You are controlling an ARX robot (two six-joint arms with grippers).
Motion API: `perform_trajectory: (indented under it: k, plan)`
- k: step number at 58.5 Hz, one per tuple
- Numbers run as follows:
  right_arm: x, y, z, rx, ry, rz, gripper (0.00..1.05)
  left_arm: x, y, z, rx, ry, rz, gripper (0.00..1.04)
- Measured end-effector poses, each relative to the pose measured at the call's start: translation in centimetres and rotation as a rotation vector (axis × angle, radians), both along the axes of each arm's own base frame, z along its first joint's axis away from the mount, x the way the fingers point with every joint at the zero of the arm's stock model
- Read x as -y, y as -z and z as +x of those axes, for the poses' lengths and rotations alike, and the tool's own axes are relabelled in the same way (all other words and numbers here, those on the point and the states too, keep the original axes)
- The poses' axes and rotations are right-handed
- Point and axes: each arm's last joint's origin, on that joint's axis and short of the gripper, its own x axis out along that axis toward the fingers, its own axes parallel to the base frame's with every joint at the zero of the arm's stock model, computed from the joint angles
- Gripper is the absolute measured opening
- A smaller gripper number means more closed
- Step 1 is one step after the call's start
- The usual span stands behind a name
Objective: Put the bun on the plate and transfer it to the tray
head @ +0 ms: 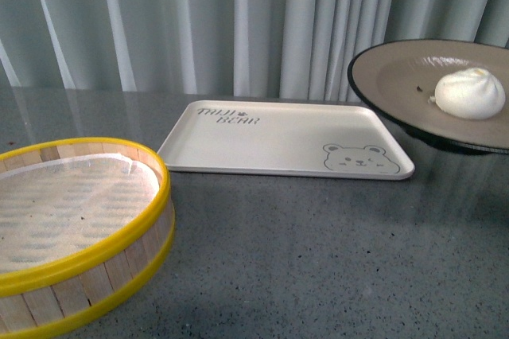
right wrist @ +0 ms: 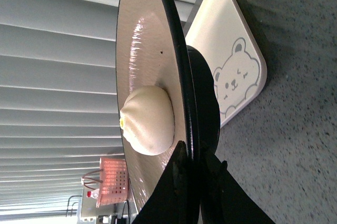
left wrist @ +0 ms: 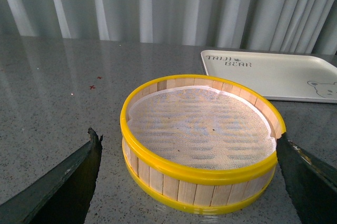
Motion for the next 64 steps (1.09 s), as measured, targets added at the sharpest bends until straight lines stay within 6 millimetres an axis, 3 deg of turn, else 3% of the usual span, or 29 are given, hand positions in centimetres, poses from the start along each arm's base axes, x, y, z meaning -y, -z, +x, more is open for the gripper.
perform_trajectory:
  k: [12,18,32,50,64]
  plan:
    - [-0.1,-0.3,5.0,-0.016,-0.012,0.006,0.03,0.0,0.0,0.0,0.0,0.0,0.0,0.98]
    - [-0.9,0.2,8.4,-0.048,-0.038,0.009,0.03,0.0,0.0,0.0,0.0,0.0,0.0,0.98]
    - [-3.0,1.2,13.7,-0.098,-0.076,-0.002,0.03,0.0,0.0,0.0,0.0,0.0,0.0,0.98]
    - [-5.8,1.5,18.0,-0.114,-0.142,-0.015,0.03,0.0,0.0,0.0,0.0,0.0,0.0,0.98]
    - [-7.1,2.8,19.4,-0.143,-0.16,-0.009,0.03,0.0,0.0,0.0,0.0,0.0,0.0,0.98]
